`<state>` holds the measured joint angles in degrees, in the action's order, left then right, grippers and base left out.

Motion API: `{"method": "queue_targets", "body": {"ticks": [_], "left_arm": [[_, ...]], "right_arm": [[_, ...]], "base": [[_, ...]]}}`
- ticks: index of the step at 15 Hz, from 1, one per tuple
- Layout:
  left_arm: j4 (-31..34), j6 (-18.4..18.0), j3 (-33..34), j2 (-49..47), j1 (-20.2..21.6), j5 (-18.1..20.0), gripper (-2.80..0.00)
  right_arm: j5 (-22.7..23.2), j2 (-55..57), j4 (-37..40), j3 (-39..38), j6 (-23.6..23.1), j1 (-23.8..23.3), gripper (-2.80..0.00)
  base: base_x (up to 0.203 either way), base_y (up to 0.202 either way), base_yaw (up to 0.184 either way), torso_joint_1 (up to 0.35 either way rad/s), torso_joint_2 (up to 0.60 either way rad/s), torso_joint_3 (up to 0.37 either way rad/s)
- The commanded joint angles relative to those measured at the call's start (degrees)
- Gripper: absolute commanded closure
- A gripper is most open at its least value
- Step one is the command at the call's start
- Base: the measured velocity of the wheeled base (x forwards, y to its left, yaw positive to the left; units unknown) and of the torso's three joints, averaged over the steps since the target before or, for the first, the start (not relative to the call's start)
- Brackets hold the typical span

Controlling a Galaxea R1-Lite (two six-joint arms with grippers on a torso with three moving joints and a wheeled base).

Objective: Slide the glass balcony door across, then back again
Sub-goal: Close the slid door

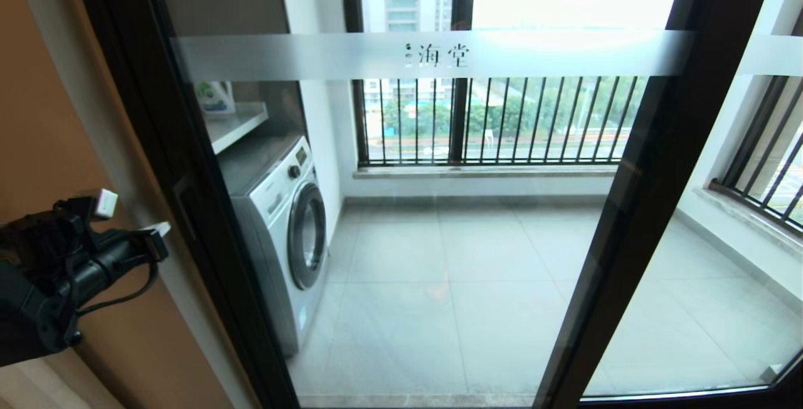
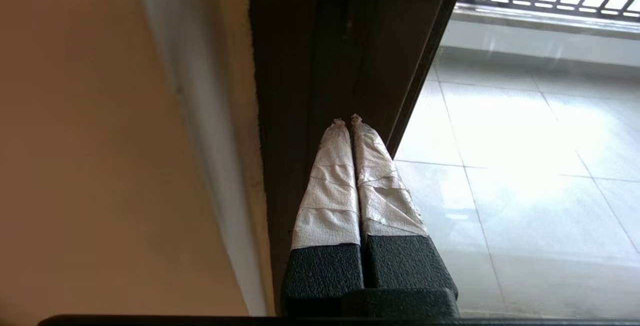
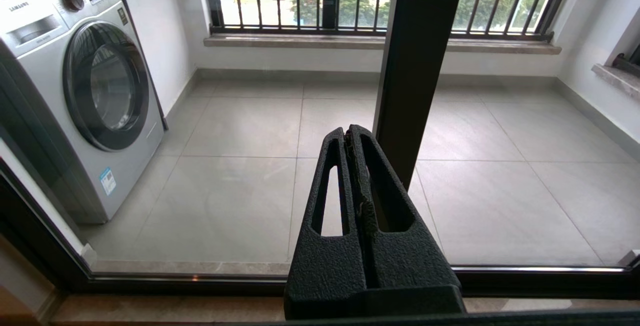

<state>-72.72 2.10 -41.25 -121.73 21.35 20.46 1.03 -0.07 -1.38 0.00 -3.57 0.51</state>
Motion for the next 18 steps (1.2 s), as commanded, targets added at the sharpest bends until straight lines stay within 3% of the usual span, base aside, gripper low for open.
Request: {"method": "queue_targets", "body": {"ticks": [1,3,8,12,18], "left_arm": [[-0.41,-1.55,-1.86,-3.84,-0.27,-0.17,0.00],[-0.50,-2.89,-2.34,-5.24,-0.39,-1.99,0.00],[-0.41,-3.24,-5.15,-7.03,-0.67,-2.35,0.00],[-0.46,-3.24,-7.74,-8.00,-3.49,-6.91,0.00],[-0.41,-3.15,-7.88,-7.90,-7.72,-7.28,0.00]], "right_arm": [[0.02,0.07,-0.03,-0.70,-0.03,0.02,0.00],[0.02,0.07,-0.03,-0.70,-0.03,0.02,0.00],[0.02,0.07,-0.03,-0.70,-0.03,0.02,0.00],[0.02,0.07,-0.06,-0.70,-0.03,0.02,0.00],[0.02,0.07,-0.03,-0.70,-0.03,0.02,0.00]], "base": [[0.000,0.000,0.000,0.000,0.00,0.000],[0.000,0.000,0.000,0.000,0.00,0.000],[0.000,0.000,0.000,0.000,0.00,0.000],[0.000,0.000,0.000,0.000,0.00,0.000],[0.000,0.000,0.000,0.000,0.00,0.000]]}}
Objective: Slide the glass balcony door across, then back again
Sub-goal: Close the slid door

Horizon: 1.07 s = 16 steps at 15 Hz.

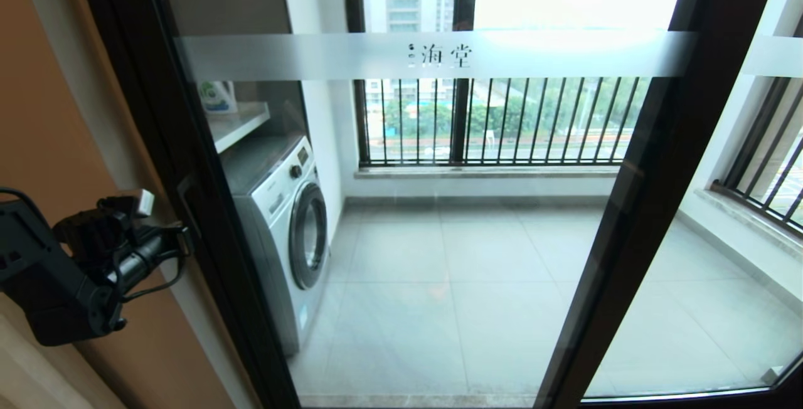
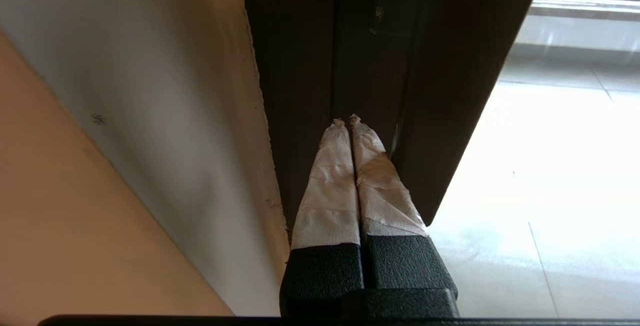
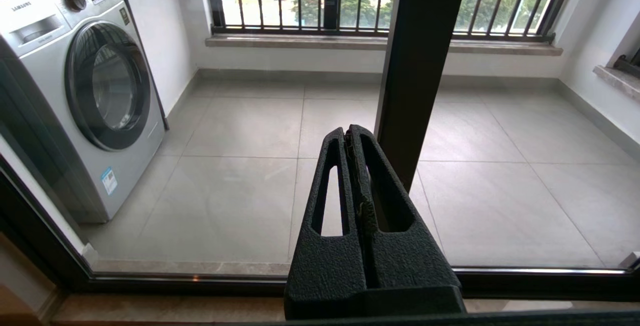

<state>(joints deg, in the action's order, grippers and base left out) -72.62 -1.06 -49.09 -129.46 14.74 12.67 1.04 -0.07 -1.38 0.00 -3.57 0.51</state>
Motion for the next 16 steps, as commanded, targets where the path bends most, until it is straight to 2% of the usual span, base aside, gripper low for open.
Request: {"method": "queue_targets", "body": {"ticks": [1,4,8,16], "left_arm": [[-0.51,0.00,-0.04,-0.03,-1.60,0.44,0.00],[-0.50,0.17,-0.04,0.43,-3.51,-1.44,0.00],[-0.42,0.18,-0.26,0.88,-5.16,-1.94,0.00],[0.28,0.18,-1.10,3.65,-5.60,-2.02,0.00]], "right_arm": [[0.02,0.07,-0.03,-0.70,-0.03,0.02,0.00],[0.02,0.07,-0.03,-0.70,-0.03,0.02,0.00],[0.02,0.07,-0.03,-0.70,-0.03,0.02,0.00],[0.02,0.07,-0.03,-0.70,-0.03,0.02,0.00]], "base": [[0.000,0.000,0.000,0.000,0.00,0.000],[0.000,0.000,0.000,0.000,0.00,0.000],[0.000,0.000,0.000,0.000,0.00,0.000],[0.000,0.000,0.000,0.000,0.00,0.000]]}}
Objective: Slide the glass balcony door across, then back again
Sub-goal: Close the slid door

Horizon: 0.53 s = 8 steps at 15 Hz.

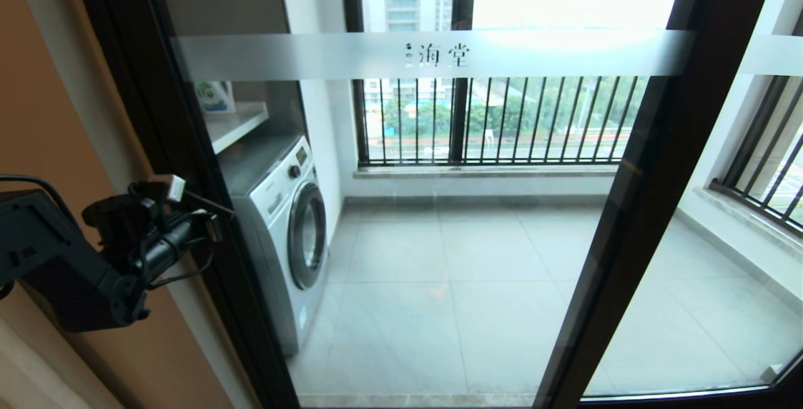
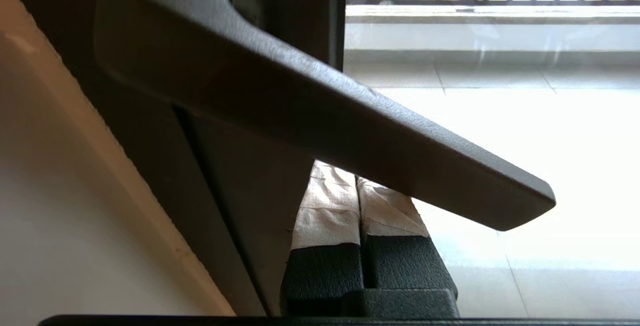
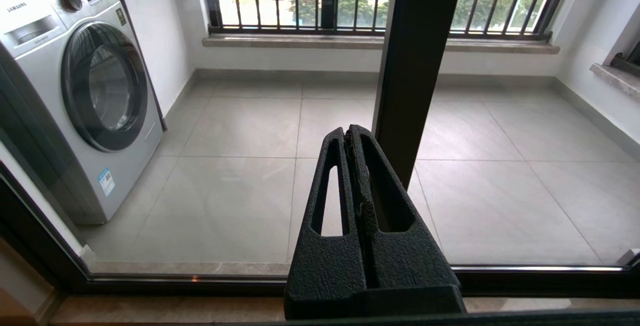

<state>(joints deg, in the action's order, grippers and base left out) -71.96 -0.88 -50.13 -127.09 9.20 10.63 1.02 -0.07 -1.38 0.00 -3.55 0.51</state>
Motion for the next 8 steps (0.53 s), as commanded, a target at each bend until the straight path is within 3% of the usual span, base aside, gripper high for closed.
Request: {"method": "queue_targets", "body": {"ticks": [1,8], "left_arm": [[-0.22,0.00,-0.06,1.82,-0.21,0.00,0.00],[3.73,1.30,-2.42,6.69,-0.24,-1.67,0.00]], "right_arm": [[0.03,0.07,-0.03,-0.70,-0.06,0.02,0.00],[0.03,0.07,-0.03,-0.70,-0.06,0.02,0.00]], "base": [[0.000,0.000,0.000,0.000,0.00,0.000],[0.000,0.000,0.000,0.000,0.00,0.000]]}}
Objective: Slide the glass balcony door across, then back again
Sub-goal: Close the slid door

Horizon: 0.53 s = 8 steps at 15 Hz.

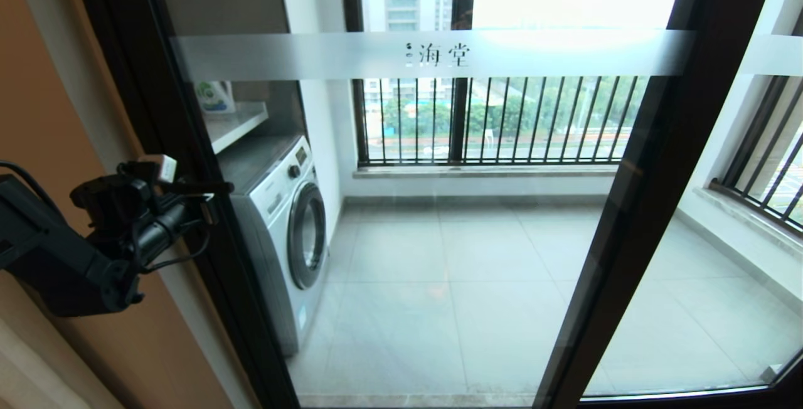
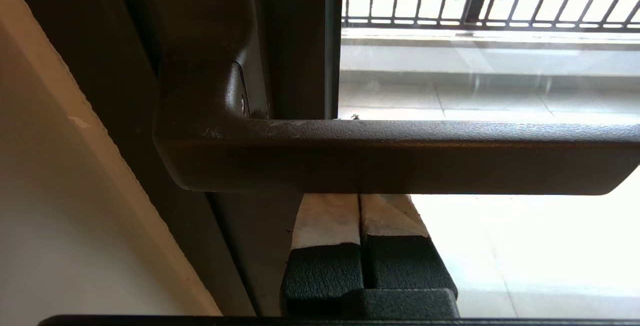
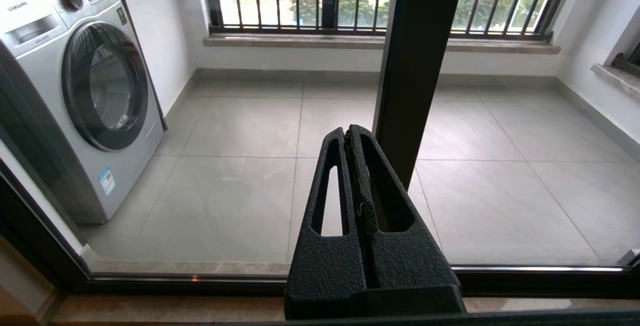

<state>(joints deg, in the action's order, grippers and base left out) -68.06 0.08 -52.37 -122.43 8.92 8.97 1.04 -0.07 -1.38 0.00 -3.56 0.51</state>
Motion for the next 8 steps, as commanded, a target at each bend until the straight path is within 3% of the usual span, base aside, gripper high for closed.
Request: {"method": "queue_targets", "body": {"ticks": [1,4,8], "left_arm": [[-0.07,0.52,0.34,2.53,0.04,-0.01,0.00],[-0.28,1.91,8.18,7.84,0.21,0.50,0.00],[-5.96,7.69,24.18,23.58,0.26,2.98,0.00]], "right_arm": [[0.02,0.07,-0.03,-0.70,-0.04,0.02,0.00],[0.02,0.07,-0.12,-0.70,-0.04,0.02,0.00],[0.02,0.07,-0.03,-0.70,-0.04,0.02,0.00]], "base": [[0.000,0.000,0.000,0.000,0.00,0.000],[0.000,0.000,0.000,0.000,0.00,0.000],[0.000,0.000,0.000,0.000,0.00,0.000]]}}
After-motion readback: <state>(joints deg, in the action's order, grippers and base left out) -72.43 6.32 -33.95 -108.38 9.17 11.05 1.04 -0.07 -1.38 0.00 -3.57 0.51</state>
